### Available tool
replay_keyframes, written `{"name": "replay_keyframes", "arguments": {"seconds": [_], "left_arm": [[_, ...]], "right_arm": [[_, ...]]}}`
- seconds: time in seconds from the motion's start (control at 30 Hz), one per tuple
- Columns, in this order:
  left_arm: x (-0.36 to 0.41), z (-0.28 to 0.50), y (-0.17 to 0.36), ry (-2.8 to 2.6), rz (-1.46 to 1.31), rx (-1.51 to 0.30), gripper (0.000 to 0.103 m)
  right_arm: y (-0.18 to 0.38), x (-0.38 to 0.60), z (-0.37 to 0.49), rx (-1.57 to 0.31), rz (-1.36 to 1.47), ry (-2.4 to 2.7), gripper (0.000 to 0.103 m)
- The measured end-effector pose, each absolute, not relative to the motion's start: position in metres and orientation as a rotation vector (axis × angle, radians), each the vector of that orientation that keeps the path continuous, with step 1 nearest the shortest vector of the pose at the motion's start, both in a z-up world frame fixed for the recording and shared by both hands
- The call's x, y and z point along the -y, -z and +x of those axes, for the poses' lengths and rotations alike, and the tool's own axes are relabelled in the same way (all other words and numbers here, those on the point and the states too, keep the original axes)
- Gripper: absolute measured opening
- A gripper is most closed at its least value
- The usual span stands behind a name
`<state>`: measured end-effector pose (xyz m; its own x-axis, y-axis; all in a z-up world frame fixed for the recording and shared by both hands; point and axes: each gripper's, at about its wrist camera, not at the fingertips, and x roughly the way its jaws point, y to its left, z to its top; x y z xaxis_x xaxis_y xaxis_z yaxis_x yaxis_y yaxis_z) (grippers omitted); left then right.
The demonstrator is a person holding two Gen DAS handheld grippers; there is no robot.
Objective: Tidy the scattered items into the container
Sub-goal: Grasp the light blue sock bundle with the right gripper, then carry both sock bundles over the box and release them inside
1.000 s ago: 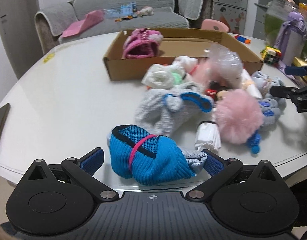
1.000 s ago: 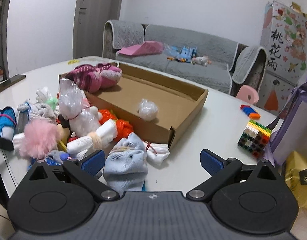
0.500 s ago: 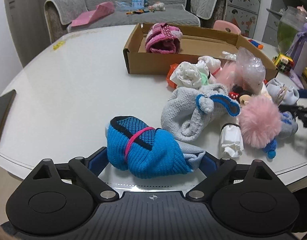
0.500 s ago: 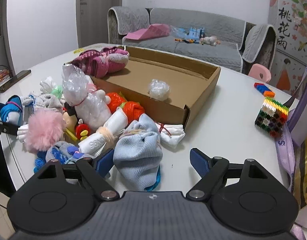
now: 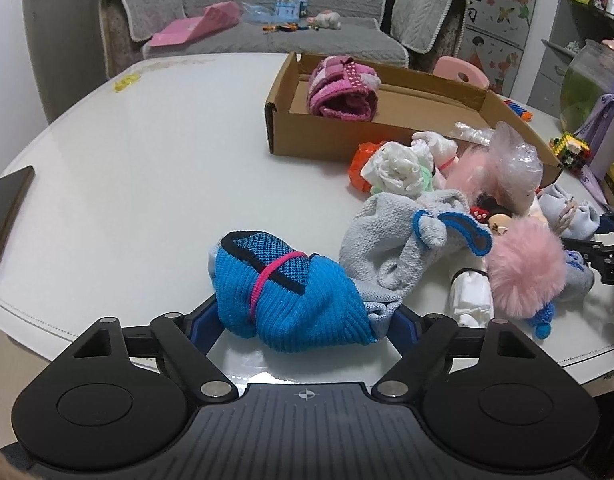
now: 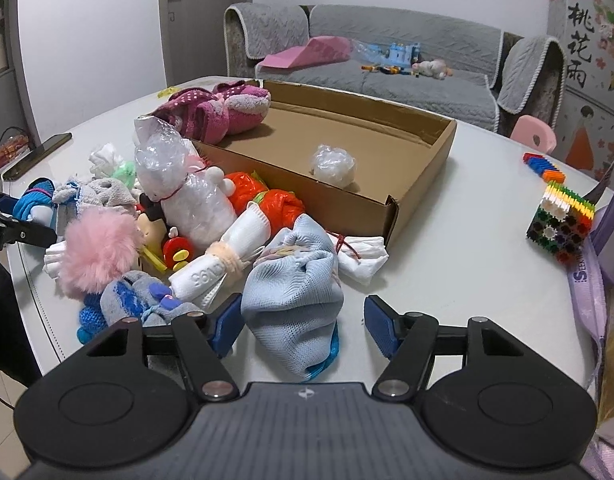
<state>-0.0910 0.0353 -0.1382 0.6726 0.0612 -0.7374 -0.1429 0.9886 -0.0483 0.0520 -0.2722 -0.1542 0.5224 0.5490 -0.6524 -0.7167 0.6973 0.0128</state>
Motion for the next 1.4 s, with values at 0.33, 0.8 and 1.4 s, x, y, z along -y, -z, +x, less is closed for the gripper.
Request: {"name": "replay_keyframes", "arguments": {"seconds": [0.33,0.8,1.4], "left_arm": [[-0.027,-0.098,0.125,-0.068,-0.063,-0.755,0.083],[-0.036,-0.097,0.089,-0.084,-0.031,-0.671,0.083],[-0.02,-0.062,0.019,-0.067,0.055,-0.551,0.083]], "right_arm": [[0.152,0.271,0.051,-0.689,-0.28,-0.793,0.044],[0.135,0.29,0.056,-0.638,-0.174,-0.78,0.043],[0.09,0.307,0.068,-0.472,-0.038,-0.751,0.042]]}}
